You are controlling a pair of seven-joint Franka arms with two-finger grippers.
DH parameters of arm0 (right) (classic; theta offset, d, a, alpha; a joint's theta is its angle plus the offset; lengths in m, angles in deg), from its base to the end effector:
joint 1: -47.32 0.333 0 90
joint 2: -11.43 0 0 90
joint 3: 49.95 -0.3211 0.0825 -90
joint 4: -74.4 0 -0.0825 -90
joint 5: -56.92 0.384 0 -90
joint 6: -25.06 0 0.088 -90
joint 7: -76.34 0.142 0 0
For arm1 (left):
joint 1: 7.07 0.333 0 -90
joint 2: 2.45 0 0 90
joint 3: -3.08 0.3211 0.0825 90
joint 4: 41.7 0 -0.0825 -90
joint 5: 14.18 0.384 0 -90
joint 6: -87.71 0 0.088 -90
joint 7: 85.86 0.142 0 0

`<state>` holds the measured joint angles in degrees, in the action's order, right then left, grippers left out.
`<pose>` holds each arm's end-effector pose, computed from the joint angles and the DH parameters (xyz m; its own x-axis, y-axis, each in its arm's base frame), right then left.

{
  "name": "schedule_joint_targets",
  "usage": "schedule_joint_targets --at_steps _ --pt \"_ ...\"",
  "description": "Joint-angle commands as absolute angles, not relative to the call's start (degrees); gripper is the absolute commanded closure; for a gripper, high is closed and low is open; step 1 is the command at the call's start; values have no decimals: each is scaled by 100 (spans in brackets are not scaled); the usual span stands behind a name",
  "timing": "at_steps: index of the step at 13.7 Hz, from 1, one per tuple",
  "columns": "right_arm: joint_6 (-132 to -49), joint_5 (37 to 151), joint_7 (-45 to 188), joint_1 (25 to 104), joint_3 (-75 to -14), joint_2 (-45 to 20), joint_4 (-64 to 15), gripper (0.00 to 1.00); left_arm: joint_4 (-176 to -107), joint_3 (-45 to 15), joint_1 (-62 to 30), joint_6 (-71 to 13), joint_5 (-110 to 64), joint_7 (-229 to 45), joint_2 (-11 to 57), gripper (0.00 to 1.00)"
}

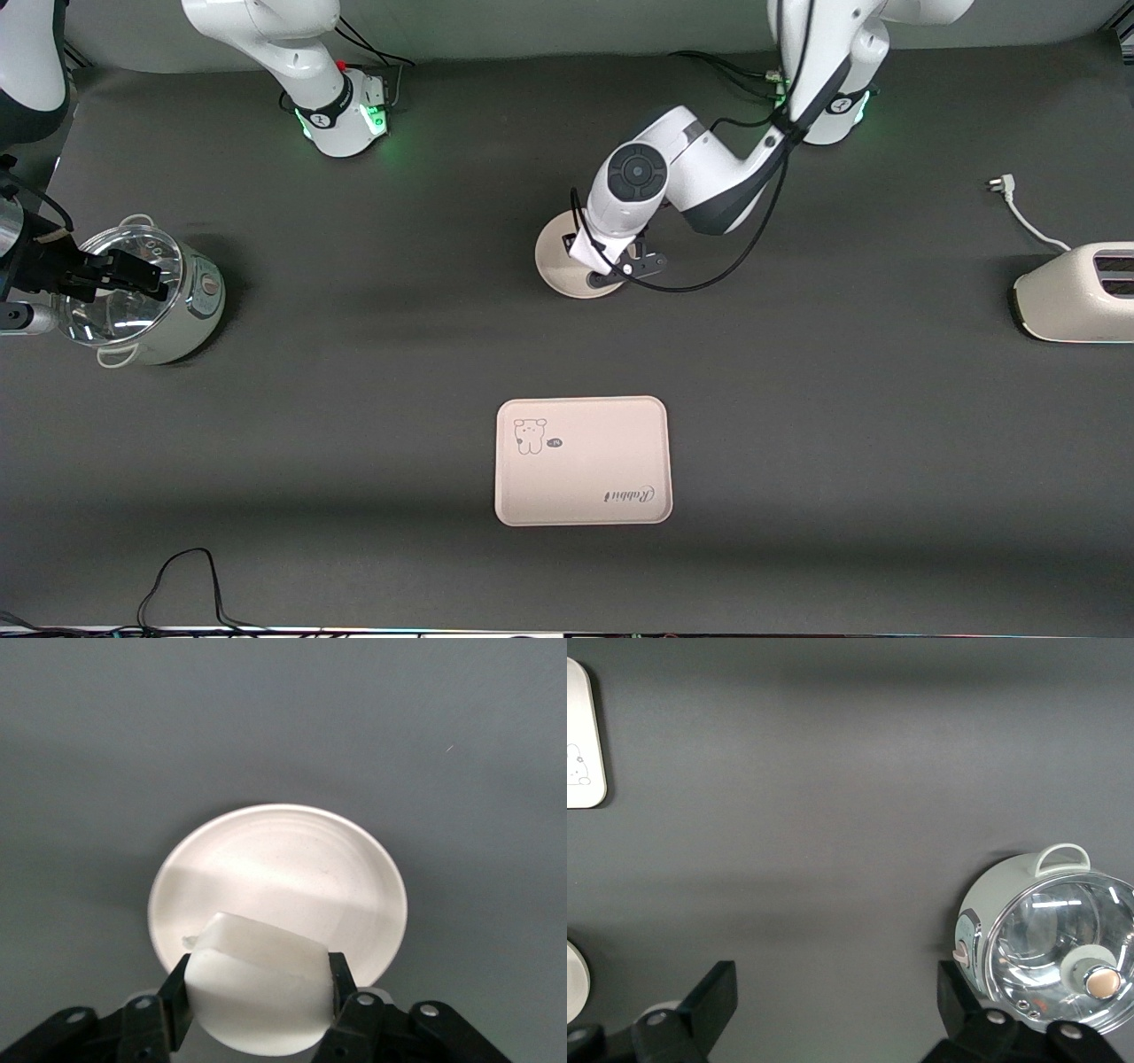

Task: Place bun in plate and plate on tray
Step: 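Carry the bun with the left gripper over the white plate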

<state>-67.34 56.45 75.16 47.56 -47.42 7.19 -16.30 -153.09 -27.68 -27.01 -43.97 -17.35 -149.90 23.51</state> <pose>0.5768 -0.0234 0.5505 0.9988 -0.0190 -0.0445 -0.0186 -0.9998 0.0105 0.3942 -0.4729 0.2468 0.9226 0.2872 -0.2577 0.3143 -0.9468 0.0699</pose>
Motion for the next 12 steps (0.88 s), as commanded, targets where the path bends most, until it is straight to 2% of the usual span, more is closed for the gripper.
schedule_joint_targets --at_steps 1,5,6,7,11,12 --pt "-6784 5586 7414 4803 -4705 782 -1692 0 -15552 -2654 -3000 -4964 -1507 -15580 2610 34" --pt "-6775 5586 7414 4803 -4705 782 -1692 0 -15543 -2575 -3018 -5353 -1084 -16127 3060 30" --pt "-6775 5586 7414 4803 -4705 782 -1692 0 -15543 -2575 -3009 -5353 -1084 -16136 3060 20" --pt "-6775 5586 7414 4803 -4705 782 -1692 0 -15534 -2575 -2992 -5353 -1084 -16154 3051 2" --pt "-6766 5586 7414 4803 -4705 782 -1701 0 -15482 -2575 -2913 -4950 -1084 -16338 2709 0" --pt "-6758 5586 7414 4803 -4705 782 -1701 0 -15482 -2575 -2817 -4688 -1084 -16321 2447 0"
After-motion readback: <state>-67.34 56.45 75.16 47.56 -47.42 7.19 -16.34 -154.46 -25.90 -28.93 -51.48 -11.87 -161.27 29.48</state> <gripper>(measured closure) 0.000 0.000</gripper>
